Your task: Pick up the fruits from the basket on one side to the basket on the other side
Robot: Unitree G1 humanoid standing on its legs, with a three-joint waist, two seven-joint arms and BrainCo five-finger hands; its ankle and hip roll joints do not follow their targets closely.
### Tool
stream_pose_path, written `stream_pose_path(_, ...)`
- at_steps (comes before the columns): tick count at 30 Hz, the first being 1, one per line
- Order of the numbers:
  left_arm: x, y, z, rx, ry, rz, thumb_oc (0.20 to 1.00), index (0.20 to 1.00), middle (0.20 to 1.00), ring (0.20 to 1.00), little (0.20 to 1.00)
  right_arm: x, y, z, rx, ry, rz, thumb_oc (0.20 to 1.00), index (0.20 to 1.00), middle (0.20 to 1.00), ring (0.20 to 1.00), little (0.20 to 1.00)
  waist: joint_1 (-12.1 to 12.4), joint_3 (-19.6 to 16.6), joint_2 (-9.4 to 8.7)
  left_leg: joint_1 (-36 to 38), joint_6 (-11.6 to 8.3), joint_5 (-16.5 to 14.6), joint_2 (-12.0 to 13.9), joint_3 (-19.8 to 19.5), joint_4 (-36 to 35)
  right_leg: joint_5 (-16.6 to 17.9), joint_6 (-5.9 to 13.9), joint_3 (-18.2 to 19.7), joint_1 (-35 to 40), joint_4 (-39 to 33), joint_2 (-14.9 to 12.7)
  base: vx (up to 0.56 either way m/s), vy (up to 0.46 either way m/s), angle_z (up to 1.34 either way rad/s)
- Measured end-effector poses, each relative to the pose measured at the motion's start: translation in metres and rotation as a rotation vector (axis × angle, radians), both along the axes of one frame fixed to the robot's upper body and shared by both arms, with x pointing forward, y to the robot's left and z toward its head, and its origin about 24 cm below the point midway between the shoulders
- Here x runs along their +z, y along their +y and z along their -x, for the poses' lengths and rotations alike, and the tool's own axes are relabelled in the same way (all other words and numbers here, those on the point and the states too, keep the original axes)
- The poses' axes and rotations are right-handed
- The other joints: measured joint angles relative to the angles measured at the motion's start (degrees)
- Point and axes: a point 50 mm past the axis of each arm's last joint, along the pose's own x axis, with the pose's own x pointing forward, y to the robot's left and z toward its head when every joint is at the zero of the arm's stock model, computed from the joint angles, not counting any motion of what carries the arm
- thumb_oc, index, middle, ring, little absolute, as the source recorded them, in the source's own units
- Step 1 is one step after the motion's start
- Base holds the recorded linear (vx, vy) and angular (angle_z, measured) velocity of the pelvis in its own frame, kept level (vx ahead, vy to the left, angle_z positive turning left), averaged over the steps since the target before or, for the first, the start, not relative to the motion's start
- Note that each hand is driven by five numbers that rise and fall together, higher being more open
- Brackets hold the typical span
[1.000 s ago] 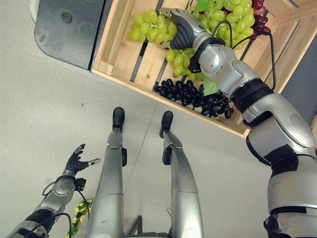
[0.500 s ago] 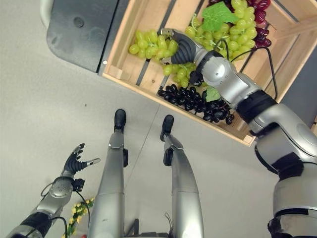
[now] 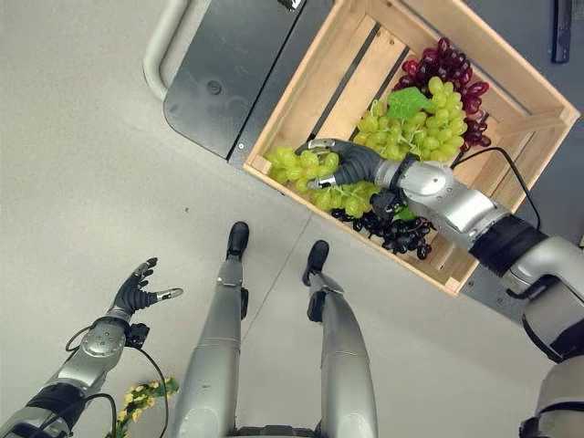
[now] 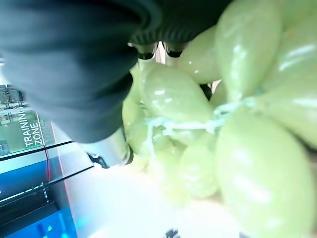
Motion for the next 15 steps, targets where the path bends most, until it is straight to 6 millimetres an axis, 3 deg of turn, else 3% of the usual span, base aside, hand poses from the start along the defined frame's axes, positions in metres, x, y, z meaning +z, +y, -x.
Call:
stream_pose_path(7, -0.029, -0.002, 0.012, 0.064, 0.115, 0.015, 1.000, 1.000, 1.000, 1.000, 1.000, -0.011, -0.001, 0.005, 0.012, 0.074, -0.158, 0.200, 0.200, 0.200, 0.200, 0.200, -0.2, 1.7, 1.68, 1.9, 0.24, 0.2, -0.3, -0.1, -0.5, -0.3, 0.30, -0.7, 2.6, -0.9, -0.3, 0.00, 0.004, 0.05)
stream_pose_path(10, -0.036, 0.005, 0.017, 0.098, 0.158, 0.001, 1.000, 1.000, 1.000, 1.000, 1.000, -0.014, 0.005, 0.006, 0.026, 0.095, -0.212, 0.200, 0.200, 0.200, 0.200, 0.200, -0.2, 1.8, 1.74, 3.4, 0.37, 0.3, -0.2, -0.1, -1.0, -0.3, 0.28, -1.0, 4.2, -1.3, -0.3, 0.00, 0.003, 0.01)
stream_pose_path(15, -0.041, 0.008, 0.022, 0.119, 0.193, -0.002, 1.000, 1.000, 1.000, 1.000, 1.000, -0.034, 0.013, 0.008, 0.029, 0.163, -0.311, 0.200, 0.200, 0.200, 0.200, 0.200, -0.1, 1.9, 1.75, 9.6, 0.57, 0.4, -0.2, -0.1, -3.1, -0.4, 0.59, -1.3, 10.4, -3.2, -0.4, 0.01, 0.009, 0.04)
